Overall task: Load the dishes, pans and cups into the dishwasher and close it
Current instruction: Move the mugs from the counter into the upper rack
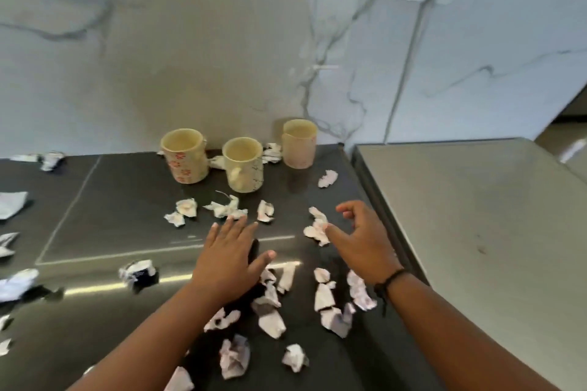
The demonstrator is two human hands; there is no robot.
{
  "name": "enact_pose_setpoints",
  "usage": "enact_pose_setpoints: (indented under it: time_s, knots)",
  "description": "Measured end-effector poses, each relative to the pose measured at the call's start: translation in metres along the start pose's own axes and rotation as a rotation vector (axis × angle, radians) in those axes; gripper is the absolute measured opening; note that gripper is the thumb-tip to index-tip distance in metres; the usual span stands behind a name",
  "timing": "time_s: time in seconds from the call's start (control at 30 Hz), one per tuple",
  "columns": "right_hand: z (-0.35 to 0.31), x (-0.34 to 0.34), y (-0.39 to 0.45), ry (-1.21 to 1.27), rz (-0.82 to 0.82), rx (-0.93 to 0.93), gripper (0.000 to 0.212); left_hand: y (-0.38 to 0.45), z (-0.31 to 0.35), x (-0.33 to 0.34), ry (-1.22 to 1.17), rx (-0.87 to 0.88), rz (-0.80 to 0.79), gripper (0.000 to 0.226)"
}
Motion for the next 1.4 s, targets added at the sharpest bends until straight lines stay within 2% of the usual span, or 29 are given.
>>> enact_pose_setpoints:
  time_s: [0.07, 0.13, 0.27, 0.33, 0.47, 0.53, 0.67, 0.83, 0.93, 1.03, 1.13, 1.3, 1.4]
  knots:
    - [-0.021, 0.047, 0.024, -0.073, -0.122, -0.024, 0.036, 0.005, -0.032, 0.005, 0.002, -0.049, -0.002, 0.098]
    - [-0.036, 0.091, 0.047, -0.143, -0.245, -0.012, 0.047, 0.009, -0.046, 0.014, 0.000, -0.047, -0.016, 0.095]
    - [-0.061, 0.142, 0.098, -0.190, -0.291, -0.008, 0.057, 0.013, -0.052, 0.018, -0.035, -0.015, 0.042, 0.083]
    - [-0.067, 0.155, 0.119, -0.094, -0.280, 0.031, 0.059, 0.012, -0.052, 0.019, -0.060, -0.004, 0.061, 0.083]
    - [-0.065, 0.180, 0.145, 0.150, -0.319, 0.060, 0.092, 0.015, -0.054, 0.023, -0.098, 0.007, 0.080, 0.084]
    - [-0.061, 0.184, 0.146, 0.217, -0.349, 0.056, 0.096, 0.015, -0.053, 0.024, -0.102, 0.010, 0.079, 0.084]
    - [-0.055, 0.185, 0.149, 0.326, -0.375, 0.081, 0.096, 0.015, -0.052, 0.025, -0.094, 0.009, 0.063, 0.084]
    - [-0.059, 0.188, 0.151, 0.293, -0.417, 0.022, 0.102, 0.015, -0.052, 0.025, -0.079, 0.002, 0.061, 0.084]
    - [-0.063, 0.185, 0.140, 0.311, -0.391, 0.013, 0.097, 0.016, -0.053, 0.026, -0.074, -0.006, 0.062, 0.084]
    - [-0.066, 0.174, 0.127, 0.373, -0.299, 0.025, 0.088, 0.016, -0.053, 0.026, -0.077, -0.012, 0.061, 0.085]
    - [-0.070, 0.147, 0.111, 0.513, -0.236, 0.076, 0.082, 0.015, -0.052, 0.024, -0.099, -0.014, 0.064, 0.084]
    - [-0.052, 0.079, 0.063, 0.834, -0.303, 0.238, 0.076, 0.019, -0.033, 0.005, -0.228, -0.114, 0.113, 0.074]
    - [-0.023, 0.030, 0.025, 0.999, -0.256, 0.363, 0.076, 0.026, 0.034, -0.017, -0.259, 0.027, 0.199, 0.070]
Point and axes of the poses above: each hand's wrist, its own y-axis towards the middle knuckle, its own x-axis out of the palm, z = x × y, the point moved 8 cm from there along y, towards the middle knuckle
